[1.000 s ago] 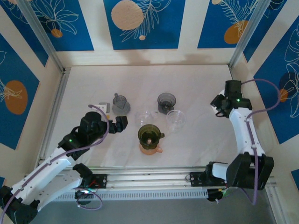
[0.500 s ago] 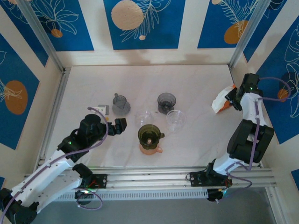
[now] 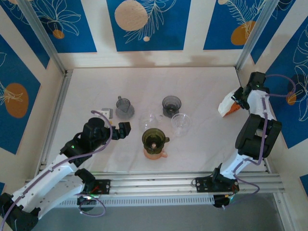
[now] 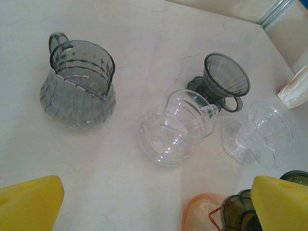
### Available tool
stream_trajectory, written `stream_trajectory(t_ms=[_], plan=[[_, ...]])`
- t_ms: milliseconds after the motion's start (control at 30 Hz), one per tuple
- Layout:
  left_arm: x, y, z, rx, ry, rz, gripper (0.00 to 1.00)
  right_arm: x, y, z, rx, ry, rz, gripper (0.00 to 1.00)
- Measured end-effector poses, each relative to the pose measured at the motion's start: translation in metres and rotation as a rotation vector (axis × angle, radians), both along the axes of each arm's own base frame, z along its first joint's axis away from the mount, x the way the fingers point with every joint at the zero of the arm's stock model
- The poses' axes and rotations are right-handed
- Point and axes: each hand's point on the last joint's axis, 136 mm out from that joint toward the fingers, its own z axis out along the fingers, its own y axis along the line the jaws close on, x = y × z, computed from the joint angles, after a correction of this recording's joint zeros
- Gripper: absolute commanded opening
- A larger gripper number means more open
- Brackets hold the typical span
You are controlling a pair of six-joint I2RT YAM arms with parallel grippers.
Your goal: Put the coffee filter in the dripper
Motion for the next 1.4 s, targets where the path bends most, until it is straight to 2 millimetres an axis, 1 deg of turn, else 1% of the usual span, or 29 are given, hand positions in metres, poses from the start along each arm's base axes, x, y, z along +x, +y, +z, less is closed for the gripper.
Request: stream_trajectory(t_ms=[100,233,400,533,700,800,900,1000,1133,1267,1400], plan=[[0.000,0.000,0.000,0.000,0.000,0.000,1.00,0.001,0.000,-0.008,0.004,0.019,0.008,0.37],[0.000,0.000,0.000,0.000,0.001,0.001,1.00,0.002,0.000,-0.015,0.008,0.036,0.023,0.29],[0.000,0.000,-0.001,0.001,0.002,0.000,1.00,0.003,0.000,-0.016,0.003,0.038,0.040,0.18],[0.000,0.000,-0.001,0.002,0.003,0.000,1.00,0.003,0.000,-0.016,-0.002,0.039,0.050,0.13],[0.000,0.000,-0.001,0.002,0.003,0.000,1.00,0.007,0.010,-0.015,-0.017,0.041,0.099,0.09],[0.000,0.000,-0.001,0.002,0.003,0.000,1.00,0.015,0.022,-0.010,-0.033,0.032,0.152,0.08],[0.000,0.000,-0.001,0.002,0.003,0.000,1.00,0.027,0.039,0.001,-0.058,0.009,0.222,0.08],[0.000,0.000,-0.001,0.001,0.002,0.000,1.00,0.038,0.061,0.011,-0.087,-0.008,0.307,0.07],[0.000,0.000,-0.002,0.003,0.004,0.001,1.00,0.057,0.099,0.022,-0.146,-0.019,0.446,0.07],[0.001,-0.001,-0.005,0.010,0.015,0.000,1.00,0.072,0.134,0.026,-0.198,-0.014,0.573,0.07],[0.002,-0.001,-0.008,0.016,0.022,0.001,1.00,0.086,0.159,0.026,-0.246,0.001,0.671,0.08]])
